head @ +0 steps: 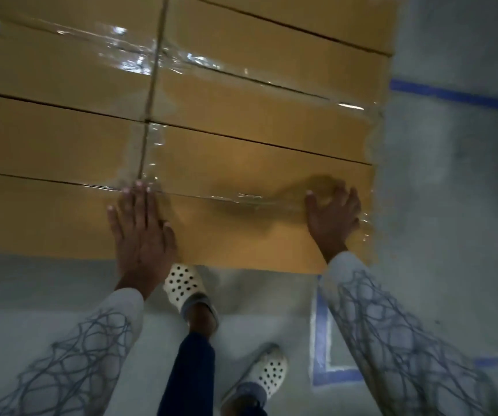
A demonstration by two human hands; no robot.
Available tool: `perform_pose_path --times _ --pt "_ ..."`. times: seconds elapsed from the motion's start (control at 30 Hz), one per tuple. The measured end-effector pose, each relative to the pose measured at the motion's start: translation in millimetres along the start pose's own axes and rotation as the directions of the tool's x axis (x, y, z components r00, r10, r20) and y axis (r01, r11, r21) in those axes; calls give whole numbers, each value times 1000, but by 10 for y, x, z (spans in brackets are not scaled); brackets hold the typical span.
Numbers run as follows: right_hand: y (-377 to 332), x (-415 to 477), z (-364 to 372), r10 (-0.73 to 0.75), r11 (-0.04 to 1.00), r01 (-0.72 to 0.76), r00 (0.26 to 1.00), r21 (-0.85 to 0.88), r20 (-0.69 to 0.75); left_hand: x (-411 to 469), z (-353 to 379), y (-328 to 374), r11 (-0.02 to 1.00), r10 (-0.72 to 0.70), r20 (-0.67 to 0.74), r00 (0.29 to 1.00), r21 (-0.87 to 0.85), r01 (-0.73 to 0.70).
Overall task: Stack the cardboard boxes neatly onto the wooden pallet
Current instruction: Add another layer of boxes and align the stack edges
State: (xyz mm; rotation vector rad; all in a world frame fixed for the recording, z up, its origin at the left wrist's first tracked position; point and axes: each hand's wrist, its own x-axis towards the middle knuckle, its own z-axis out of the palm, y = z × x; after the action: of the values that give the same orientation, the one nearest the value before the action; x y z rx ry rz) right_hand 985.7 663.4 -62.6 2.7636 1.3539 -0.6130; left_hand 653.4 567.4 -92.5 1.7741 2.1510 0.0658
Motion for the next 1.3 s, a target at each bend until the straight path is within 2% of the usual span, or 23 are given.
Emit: perform_pose_path --times 0.1,0.23,0.33,0.5,0.6,0.73,0.8,0.93,1.03,1.13,1.3 --pt "88 117 -24 11 1000 -11 1000 7 9 70 86 472 989 148 43 988 -13 -147" --pt "268 207 -87 113 989 -115 993 92 25 118 221 1068 923 384 112 916 -18 -385" --pt "393 294 -189 158 970 -175 981 168 112 134 340 1245 917 378 183 908 59 -394" --pt "449 434 -300 120 980 -148 972 130 201 111 341 1273 904 372 229 899 128 -407" --pt "415 460 -274 172 973 -200 961 112 217 193 227 1192 944 281 218 934 112 -310" --pt "397 462 -245 184 969 -214 959 122 217 453 5 798 996 -71 109 992 68 64" --pt "377 455 -245 198 966 -226 958 123 205 540 -111 619 987 -157 57 986 39 155" --pt "359 424 -271 181 970 -207 964 127 193 598 -203 534 989 -147 -12 989 30 148" --pt "362 429 -264 184 969 -208 967 130 176 657 -220 573 977 -210 -67 975 -55 207" --pt "346 441 -272 191 970 -214 964 116 182 688 -253 635 960 -270 -66 961 -101 263" --pt "340 420 -287 193 971 -214 966 111 174 691 -239 659 953 -290 -56 956 -106 283"
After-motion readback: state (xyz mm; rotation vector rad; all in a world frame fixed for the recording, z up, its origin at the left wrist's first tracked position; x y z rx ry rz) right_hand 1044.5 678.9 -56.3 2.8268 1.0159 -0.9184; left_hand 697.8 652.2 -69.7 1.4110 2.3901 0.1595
